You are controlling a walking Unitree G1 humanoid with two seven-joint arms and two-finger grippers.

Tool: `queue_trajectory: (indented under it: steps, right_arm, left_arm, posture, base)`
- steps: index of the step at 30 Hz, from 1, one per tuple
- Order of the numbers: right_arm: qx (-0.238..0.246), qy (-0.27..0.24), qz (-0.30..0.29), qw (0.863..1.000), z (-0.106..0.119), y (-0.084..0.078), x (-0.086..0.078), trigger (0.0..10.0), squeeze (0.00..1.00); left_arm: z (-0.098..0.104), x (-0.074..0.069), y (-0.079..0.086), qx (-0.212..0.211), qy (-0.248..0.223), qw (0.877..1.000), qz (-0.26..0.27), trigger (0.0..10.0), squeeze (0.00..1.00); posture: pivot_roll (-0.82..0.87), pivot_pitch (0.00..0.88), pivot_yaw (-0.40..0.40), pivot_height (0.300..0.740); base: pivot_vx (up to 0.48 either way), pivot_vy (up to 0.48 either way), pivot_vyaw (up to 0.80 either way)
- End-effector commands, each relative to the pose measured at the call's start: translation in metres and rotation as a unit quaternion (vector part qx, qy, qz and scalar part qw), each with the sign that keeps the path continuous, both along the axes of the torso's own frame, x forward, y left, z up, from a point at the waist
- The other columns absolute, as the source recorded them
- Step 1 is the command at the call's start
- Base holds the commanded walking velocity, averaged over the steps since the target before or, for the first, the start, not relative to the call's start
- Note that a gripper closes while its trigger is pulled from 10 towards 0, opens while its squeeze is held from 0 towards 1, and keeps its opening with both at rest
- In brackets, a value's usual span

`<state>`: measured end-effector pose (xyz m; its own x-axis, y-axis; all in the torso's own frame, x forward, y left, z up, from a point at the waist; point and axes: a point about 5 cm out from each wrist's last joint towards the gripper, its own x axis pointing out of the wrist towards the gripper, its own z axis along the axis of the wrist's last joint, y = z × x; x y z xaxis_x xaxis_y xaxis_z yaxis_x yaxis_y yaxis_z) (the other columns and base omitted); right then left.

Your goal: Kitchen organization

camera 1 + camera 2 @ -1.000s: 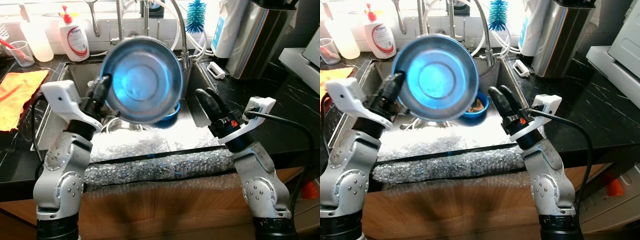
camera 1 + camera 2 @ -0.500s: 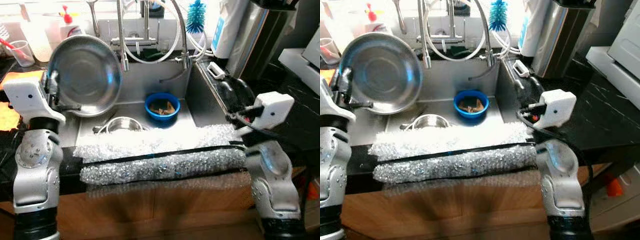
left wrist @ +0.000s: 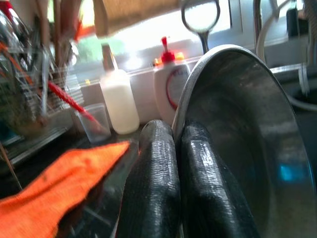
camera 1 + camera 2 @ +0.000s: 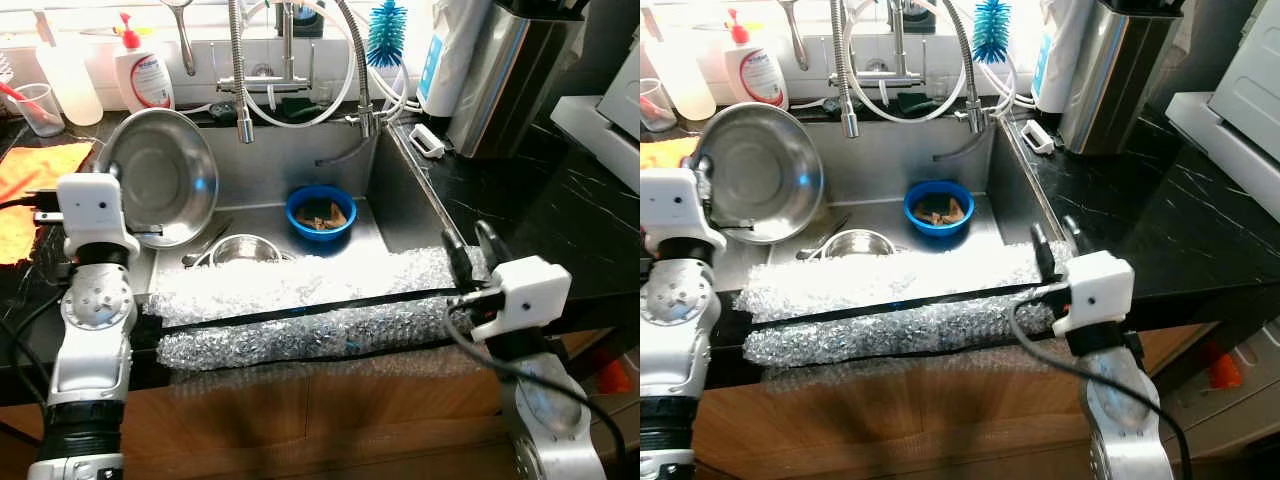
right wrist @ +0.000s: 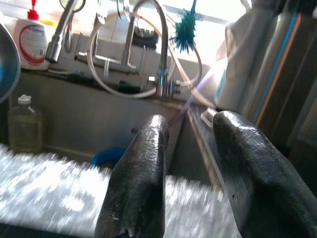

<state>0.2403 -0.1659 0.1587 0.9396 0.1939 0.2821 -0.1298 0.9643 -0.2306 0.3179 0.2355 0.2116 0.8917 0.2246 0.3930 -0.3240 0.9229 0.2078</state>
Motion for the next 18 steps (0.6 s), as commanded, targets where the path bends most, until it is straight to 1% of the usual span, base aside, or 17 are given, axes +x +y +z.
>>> queue_trajectory:
  steps: [1,4,5,6,7,8,10,12,16,17,18]
  right_arm:
    - [-0.004,-0.017,0.003,1.0,0.007,0.003,-0.003,10.0,0.0]
    - [-0.002,-0.016,-0.001,1.0,0.007,0.004,-0.003,10.0,0.0]
    - [-0.002,-0.016,-0.001,1.0,0.007,0.004,-0.003,10.0,0.0]
    - [0.001,-0.016,0.001,1.0,0.007,0.006,-0.003,10.0,0.0]
    - [0.002,-0.017,0.002,1.0,0.008,0.007,-0.003,10.0,0.0]
    - [0.003,-0.018,0.005,1.0,0.008,0.009,-0.003,10.0,0.0]
    - [0.002,-0.019,0.005,1.0,0.008,0.01,-0.003,10.0,0.0]
    - [0.003,-0.019,0.005,1.0,0.008,0.01,-0.002,10.0,0.0]
    - [0.003,-0.018,0.008,1.0,0.007,0.012,-0.002,10.0,0.0]
    - [0.005,-0.018,0.007,1.0,0.008,0.012,-0.002,10.0,0.0]
    - [0.008,-0.018,0.009,1.0,0.008,0.013,-0.002,10.0,0.0]
  left_arm:
    - [0.006,0.005,-0.006,0.012,-0.008,1.0,-0.01,10.0,0.0]
    - [-0.001,0.012,-0.01,0.019,0.018,1.0,-0.015,10.0,0.0]
    - [-0.001,0.012,-0.01,0.019,0.018,1.0,-0.015,10.0,0.0]
    - [-0.005,0.016,-0.011,0.019,0.032,0.999,-0.017,10.0,0.0]
    - [-0.005,0.018,-0.012,0.018,0.035,0.999,-0.019,10.0,0.0]
    - [-0.009,0.022,-0.014,0.024,0.054,0.998,-0.022,10.0,0.0]
    - [-0.012,0.025,-0.016,0.028,0.07,0.997,-0.03,10.0,0.0]
    - [-0.016,0.028,-0.017,0.035,0.085,0.995,-0.034,10.0,0.0]
    - [-0.022,0.03,-0.02,0.034,0.102,0.993,-0.045,10.0,0.0]
    - [-0.023,0.031,-0.021,0.029,0.107,0.993,-0.052,10.0,0.0]
    - [-0.025,0.032,-0.022,0.026,0.113,0.992,-0.054,10.0,0.2]
  posture:
    - [0.03,0.074,-0.009,0.74]
    - [0.03,0.076,-0.006,0.74]
    - [0.03,0.076,-0.006,0.74]
    - [0.03,0.072,-0.004,0.74]
    - [0.03,0.072,-0.004,0.74]
    - [0.03,0.073,-0.003,0.74]
    - [0.03,0.069,-0.001,0.74]
    - [0.03,0.067,0.002,0.74]
    - [0.03,0.065,0.002,0.74]
    - [0.02,0.061,0.004,0.74]
    - [0.02,0.059,0.004,0.74]
  base:
    - [0.0,0.0,0.0]
    - [0.0,0.0,0.0]
    - [0.0,0.0,0.0]
    - [0.0,0.0,0.0]
    - [0.0,0.0,0.0]
    - [0.0,0.0,0.0]
    - [0.0,0.0,0.0]
    - [0.0,0.0,0.0]
    - [0.0,0.0,0.0]
    - [0.0,0.0,0.0]
    - [0.0,0.0,0.0]
